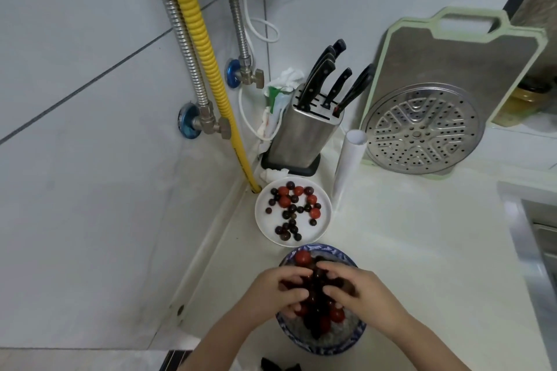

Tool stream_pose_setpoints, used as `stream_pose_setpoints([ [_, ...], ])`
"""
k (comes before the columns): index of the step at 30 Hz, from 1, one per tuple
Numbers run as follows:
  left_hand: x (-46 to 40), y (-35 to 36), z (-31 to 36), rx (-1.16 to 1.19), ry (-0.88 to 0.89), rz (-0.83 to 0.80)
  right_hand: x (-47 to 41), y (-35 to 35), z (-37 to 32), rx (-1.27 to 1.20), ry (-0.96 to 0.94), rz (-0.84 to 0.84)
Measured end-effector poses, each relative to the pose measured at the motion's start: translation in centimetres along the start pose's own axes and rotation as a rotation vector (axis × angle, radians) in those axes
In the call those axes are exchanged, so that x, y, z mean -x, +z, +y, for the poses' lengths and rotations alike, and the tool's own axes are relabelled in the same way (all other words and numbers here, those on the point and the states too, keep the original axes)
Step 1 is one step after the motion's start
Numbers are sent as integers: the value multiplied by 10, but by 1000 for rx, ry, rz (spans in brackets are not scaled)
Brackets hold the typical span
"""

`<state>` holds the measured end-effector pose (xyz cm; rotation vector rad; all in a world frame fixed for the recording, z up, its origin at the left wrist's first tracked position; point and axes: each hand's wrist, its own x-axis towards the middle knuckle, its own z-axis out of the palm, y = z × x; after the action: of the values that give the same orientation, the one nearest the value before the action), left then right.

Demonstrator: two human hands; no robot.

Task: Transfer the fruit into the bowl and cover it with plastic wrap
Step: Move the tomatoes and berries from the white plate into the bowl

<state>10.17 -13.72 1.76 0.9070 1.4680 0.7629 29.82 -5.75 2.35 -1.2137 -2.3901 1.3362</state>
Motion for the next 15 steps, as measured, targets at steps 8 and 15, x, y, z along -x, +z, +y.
stream_pose_setpoints([
  [8,-22,-19,16,-96,32,215,-35,-17,-3,88,24,64],
  [15,-78,-43,35,-478,27,341,-105,-24,-8,247,28,2],
])
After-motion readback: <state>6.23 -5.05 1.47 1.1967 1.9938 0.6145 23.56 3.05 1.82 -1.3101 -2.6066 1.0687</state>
